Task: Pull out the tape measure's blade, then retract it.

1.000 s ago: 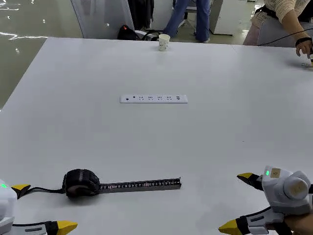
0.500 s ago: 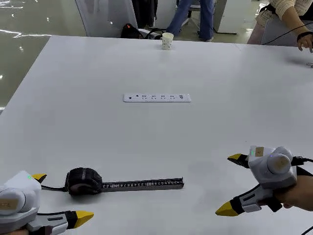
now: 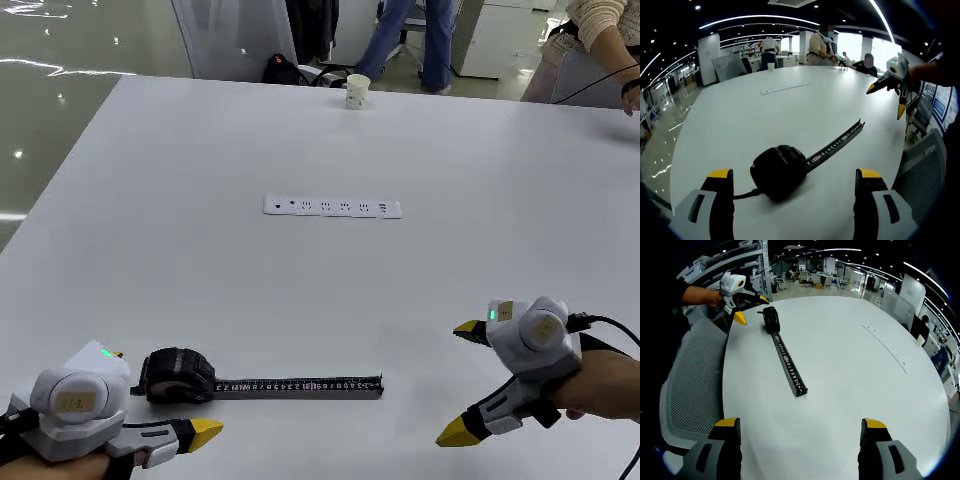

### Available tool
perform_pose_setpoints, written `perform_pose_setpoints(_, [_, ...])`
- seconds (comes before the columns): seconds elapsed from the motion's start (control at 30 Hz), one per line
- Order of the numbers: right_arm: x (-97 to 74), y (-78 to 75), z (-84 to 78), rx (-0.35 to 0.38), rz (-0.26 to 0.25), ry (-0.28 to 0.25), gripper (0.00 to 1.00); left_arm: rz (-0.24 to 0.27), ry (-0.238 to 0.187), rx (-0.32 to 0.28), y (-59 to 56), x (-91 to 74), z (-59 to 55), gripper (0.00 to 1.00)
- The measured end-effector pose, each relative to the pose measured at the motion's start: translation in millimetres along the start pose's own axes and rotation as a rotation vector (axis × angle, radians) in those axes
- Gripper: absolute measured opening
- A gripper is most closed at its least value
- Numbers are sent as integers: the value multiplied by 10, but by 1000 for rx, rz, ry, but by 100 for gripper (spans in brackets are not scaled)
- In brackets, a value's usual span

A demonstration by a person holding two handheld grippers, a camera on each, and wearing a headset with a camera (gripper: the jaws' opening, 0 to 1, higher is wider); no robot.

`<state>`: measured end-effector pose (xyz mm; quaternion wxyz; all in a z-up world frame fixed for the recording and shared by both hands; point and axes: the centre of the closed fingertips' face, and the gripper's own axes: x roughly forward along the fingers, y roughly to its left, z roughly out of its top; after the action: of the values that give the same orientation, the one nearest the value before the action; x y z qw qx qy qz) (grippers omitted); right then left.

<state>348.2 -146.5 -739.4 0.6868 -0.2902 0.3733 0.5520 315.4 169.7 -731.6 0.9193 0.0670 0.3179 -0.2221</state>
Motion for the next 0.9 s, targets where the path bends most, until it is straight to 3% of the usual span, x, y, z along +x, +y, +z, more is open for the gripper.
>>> perform_pose_setpoints(0.13, [100, -55, 2, -24, 16, 19, 99, 6, 3, -13, 18, 65, -51, 99])
perform_pose_setpoints(0.23, [152, -85, 21, -30, 26, 26, 99, -2, -7, -73, 6, 100, -58, 99])
perform_pose_setpoints(0.37, [219, -128, 31, -42, 37, 41, 99, -7, -8, -85, -5, 134, -55, 99])
perform_pose_setpoints(0.5, [307, -178, 35, -53, 50, 59, 99, 13, -3, -59, 3, 192, -71, 99])
perform_pose_setpoints(0.63, [396, -209, 27, -73, 68, 84, 99, 57, 3, -68, 86, 261, -90, 99])
perform_pose_setpoints(0.7, [425, -219, 43, -93, 76, 83, 92, 87, 8, -79, 138, 274, -96, 99])
perform_pose_setpoints(0.8, [491, -271, 90, -113, 71, 79, 91, 139, -11, -143, 239, 307, -81, 99])
perform_pose_setpoints(0.9, [534, -267, 118, -133, 89, 85, 87, 152, -12, -178, 274, 345, -96, 99])
